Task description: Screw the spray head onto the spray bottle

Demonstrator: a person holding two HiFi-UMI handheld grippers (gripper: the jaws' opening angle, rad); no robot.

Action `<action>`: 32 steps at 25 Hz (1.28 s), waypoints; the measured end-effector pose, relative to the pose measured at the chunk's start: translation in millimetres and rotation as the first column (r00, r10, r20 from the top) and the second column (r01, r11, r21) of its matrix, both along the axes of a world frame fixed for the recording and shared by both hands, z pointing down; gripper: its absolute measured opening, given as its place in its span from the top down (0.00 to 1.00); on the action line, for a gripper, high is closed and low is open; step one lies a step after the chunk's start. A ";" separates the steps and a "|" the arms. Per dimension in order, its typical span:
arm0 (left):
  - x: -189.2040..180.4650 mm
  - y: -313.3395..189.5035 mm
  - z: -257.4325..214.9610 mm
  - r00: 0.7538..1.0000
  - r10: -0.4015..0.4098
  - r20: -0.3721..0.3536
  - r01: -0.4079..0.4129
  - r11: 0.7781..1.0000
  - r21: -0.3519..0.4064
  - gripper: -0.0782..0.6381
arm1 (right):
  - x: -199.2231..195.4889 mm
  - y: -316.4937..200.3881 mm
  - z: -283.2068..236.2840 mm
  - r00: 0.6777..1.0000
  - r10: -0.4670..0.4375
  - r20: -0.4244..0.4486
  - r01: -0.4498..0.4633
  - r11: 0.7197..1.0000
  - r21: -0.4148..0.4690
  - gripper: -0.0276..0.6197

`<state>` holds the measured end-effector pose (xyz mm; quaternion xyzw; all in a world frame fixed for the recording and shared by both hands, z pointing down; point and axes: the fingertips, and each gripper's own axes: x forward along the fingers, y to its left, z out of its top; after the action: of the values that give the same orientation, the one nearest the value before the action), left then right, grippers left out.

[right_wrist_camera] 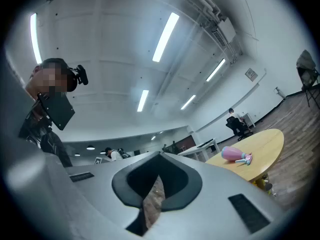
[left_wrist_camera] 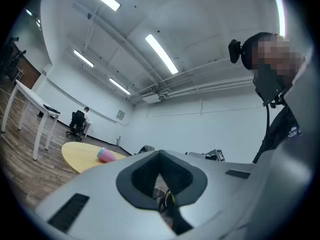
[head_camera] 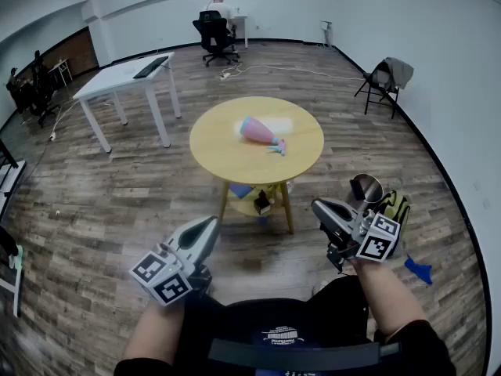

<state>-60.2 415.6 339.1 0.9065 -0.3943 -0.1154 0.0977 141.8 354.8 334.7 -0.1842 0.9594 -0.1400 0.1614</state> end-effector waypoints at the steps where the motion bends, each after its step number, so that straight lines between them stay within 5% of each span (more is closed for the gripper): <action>1: 1.1 -0.7 0.7 1.000 0.001 0.001 -0.001 1.000 0.000 0.88 | 1.2 -0.9 0.5 1.000 0.000 0.001 0.000 1.000 -0.001 0.95; 32: 1.6 -3.5 12.1 0.999 0.024 0.021 -0.024 1.000 -0.007 0.88 | -3.3 -6.5 9.0 1.000 0.001 0.001 -0.001 1.000 -0.022 0.95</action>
<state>-58.6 412.1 351.2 0.9120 -0.3846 -0.1035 0.0978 138.5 348.3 343.7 -0.1863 0.9576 -0.1506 0.1599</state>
